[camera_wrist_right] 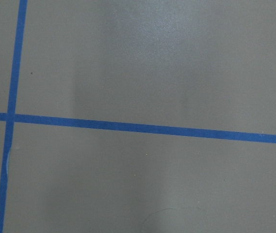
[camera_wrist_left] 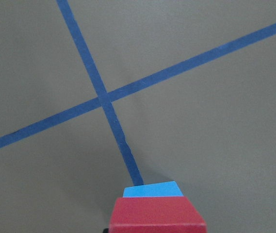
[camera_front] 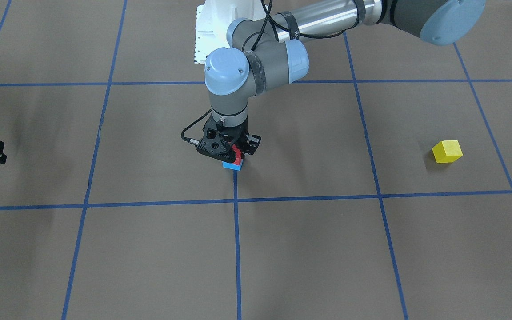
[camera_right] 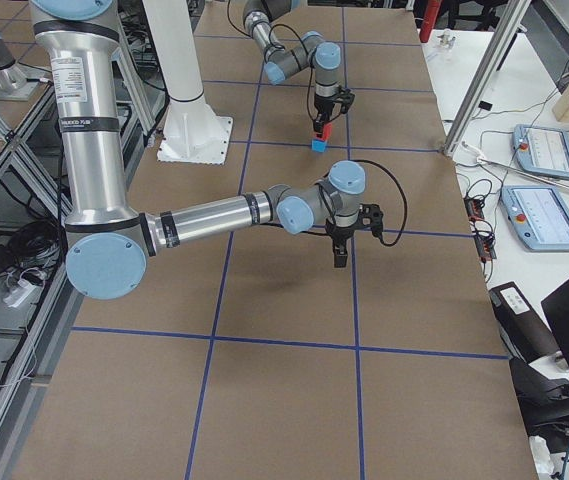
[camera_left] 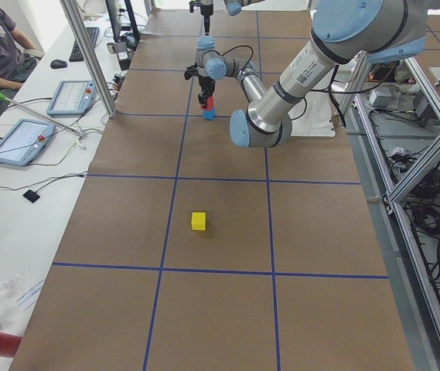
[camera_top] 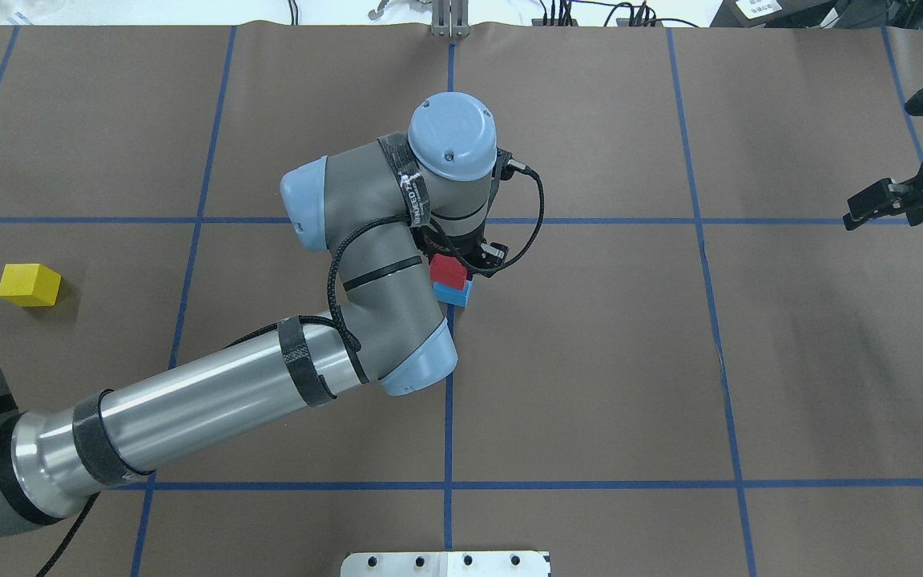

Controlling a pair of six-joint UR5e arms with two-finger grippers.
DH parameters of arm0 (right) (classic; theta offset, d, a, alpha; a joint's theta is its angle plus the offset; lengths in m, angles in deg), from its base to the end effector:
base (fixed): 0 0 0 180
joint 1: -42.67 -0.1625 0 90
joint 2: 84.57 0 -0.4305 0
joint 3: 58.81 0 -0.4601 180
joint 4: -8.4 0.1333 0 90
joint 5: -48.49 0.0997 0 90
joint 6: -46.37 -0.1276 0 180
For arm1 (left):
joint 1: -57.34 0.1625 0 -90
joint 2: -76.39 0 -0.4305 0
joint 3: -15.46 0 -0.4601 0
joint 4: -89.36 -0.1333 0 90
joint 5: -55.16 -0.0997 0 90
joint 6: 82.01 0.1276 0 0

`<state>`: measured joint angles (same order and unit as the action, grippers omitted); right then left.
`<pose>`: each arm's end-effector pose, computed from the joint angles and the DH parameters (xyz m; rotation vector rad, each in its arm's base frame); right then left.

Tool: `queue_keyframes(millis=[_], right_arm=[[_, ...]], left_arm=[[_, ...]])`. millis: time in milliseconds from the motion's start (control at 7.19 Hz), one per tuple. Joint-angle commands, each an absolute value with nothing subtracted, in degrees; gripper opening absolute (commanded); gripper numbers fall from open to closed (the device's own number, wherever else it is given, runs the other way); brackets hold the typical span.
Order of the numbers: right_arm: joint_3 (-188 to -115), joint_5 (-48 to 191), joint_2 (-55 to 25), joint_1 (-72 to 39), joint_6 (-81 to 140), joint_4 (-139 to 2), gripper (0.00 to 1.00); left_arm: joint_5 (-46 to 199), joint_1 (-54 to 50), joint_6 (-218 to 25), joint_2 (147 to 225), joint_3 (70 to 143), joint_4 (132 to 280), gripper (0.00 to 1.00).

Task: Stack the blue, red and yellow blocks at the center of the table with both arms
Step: 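Lower the red cube onto the blue cube with the left gripper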

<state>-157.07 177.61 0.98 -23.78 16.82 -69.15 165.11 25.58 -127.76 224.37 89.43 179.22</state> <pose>-0.1972 -0.5845 0.5377 0.0771 -0.7886 -0.0507 0.6852 -0.5298 0.1061 0.1834 0.7771 0.3334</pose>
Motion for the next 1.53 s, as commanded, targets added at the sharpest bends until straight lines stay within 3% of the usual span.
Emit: queue_keyframes(millis=[0,1390], right_arm=[[-156.99,177.6,0.95,-23.78,16.75,-69.2,1.0],[-156.72,177.51,0.94,-23.78,16.83,-69.12,1.0]], left_arm=[[165.11,25.79,-132.35,224.23,89.56,179.19,0.0],[165.03,25.88,-133.69,224.14,89.82,179.8,0.0]])
